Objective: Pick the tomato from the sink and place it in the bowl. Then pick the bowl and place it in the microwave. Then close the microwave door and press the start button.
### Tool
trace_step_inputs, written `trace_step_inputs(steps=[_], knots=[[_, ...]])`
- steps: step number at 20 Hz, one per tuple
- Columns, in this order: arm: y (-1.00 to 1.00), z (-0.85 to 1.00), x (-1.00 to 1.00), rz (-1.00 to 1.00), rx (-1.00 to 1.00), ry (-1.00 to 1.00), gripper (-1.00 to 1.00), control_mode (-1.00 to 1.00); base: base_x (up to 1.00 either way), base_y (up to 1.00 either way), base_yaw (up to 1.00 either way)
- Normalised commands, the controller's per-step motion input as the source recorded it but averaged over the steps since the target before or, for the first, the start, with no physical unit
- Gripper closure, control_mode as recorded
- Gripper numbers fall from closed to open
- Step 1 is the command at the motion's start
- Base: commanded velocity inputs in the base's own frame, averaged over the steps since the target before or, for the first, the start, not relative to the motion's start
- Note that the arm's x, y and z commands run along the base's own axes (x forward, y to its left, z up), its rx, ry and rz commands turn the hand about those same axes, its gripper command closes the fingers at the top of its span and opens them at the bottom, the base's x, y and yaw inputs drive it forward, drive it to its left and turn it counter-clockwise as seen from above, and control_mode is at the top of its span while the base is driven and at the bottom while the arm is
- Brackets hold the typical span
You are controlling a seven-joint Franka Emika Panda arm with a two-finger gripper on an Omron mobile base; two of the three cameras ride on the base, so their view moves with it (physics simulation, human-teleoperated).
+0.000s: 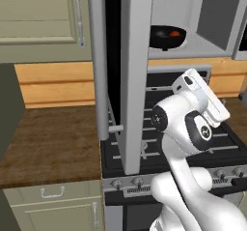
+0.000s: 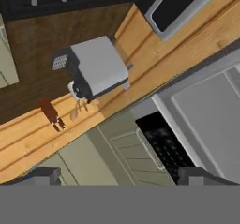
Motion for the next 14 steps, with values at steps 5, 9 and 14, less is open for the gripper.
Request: trace_step_inputs(steps=[5, 9, 14], knots=[[-0.04, -0.16, 0.0, -0.1, -0.13, 0.08, -1.0, -1.0, 0.0, 0.0, 0.0], [0.0, -0.19, 0.01, -0.08, -0.16, 0.09, -1.0, -1.0, 0.0, 0.0, 0.0], [0.04, -0.2, 0.02, -0.1, -0.13, 0.14, -1.0, -1.0, 0.0, 0.0, 0.0]])
